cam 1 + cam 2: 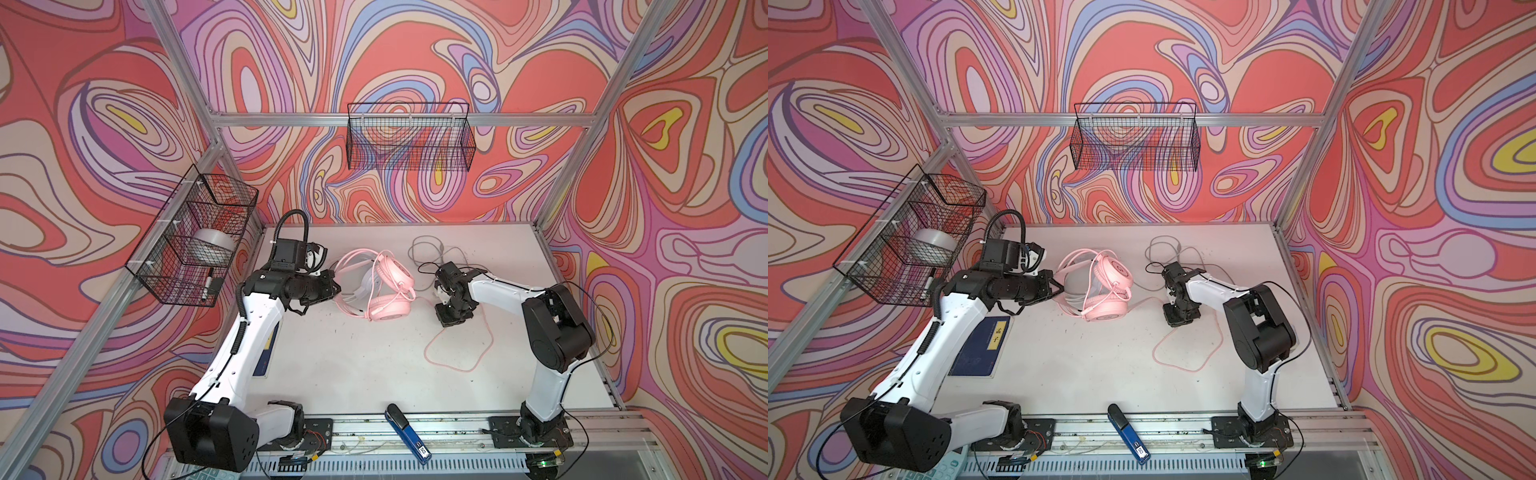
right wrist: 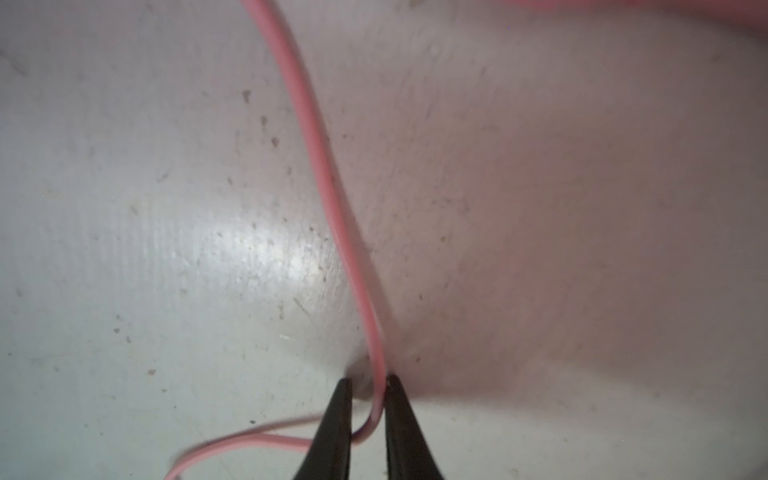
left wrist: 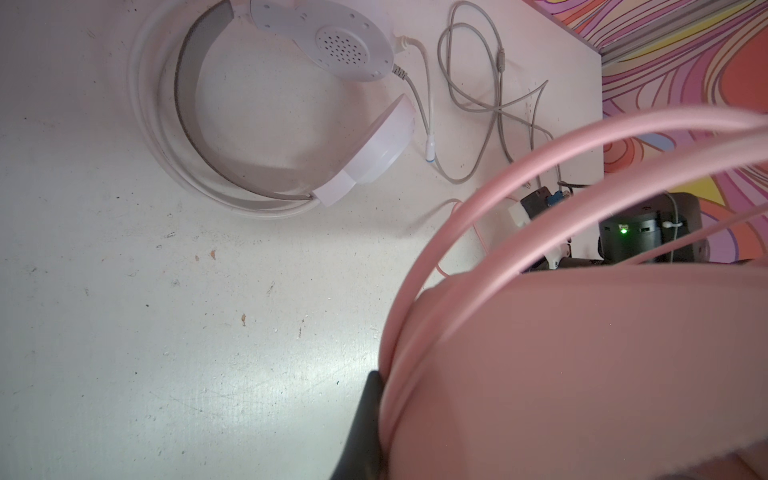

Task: Wrap the headphones
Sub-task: 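Close the right gripper on the pink cable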

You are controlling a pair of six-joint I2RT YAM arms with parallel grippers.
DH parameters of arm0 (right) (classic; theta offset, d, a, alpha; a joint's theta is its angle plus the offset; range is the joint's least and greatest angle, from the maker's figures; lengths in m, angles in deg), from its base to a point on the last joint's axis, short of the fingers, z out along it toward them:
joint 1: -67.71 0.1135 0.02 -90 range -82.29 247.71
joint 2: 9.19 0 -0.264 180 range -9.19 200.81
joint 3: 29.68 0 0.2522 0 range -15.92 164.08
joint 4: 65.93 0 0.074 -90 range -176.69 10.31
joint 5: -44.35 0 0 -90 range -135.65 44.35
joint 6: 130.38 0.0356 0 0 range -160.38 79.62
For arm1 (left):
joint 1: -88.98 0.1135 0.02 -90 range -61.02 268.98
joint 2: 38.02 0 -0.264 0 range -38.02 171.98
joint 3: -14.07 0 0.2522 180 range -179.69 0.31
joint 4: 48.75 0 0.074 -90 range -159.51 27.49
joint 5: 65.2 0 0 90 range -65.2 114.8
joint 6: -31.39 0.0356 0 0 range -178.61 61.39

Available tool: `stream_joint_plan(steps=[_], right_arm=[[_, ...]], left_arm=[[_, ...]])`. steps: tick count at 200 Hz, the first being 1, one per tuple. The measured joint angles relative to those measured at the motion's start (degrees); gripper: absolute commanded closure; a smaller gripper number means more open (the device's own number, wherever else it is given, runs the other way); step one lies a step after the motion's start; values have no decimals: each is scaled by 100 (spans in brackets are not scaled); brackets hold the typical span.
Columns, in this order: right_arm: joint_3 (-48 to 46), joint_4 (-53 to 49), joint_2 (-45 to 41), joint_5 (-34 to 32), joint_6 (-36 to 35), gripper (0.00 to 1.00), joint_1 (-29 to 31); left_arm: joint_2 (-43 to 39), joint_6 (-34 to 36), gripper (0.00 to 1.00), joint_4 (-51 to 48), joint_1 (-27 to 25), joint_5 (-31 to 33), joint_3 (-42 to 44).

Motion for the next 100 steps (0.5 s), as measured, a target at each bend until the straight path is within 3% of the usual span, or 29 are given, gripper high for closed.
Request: stream_joint_plan(steps=[26, 64, 100], right_arm=[[-17, 4, -17, -37, -22, 100, 0], [-354, 184, -365, -37, -216, 100, 2], [-754, 442, -1506, 2, -780, 100, 2]], left_arm=[[0, -39, 100, 31, 2, 0, 0], [2, -133, 100, 90, 2, 2, 0], [31, -356, 100, 254, 2, 44, 57]])
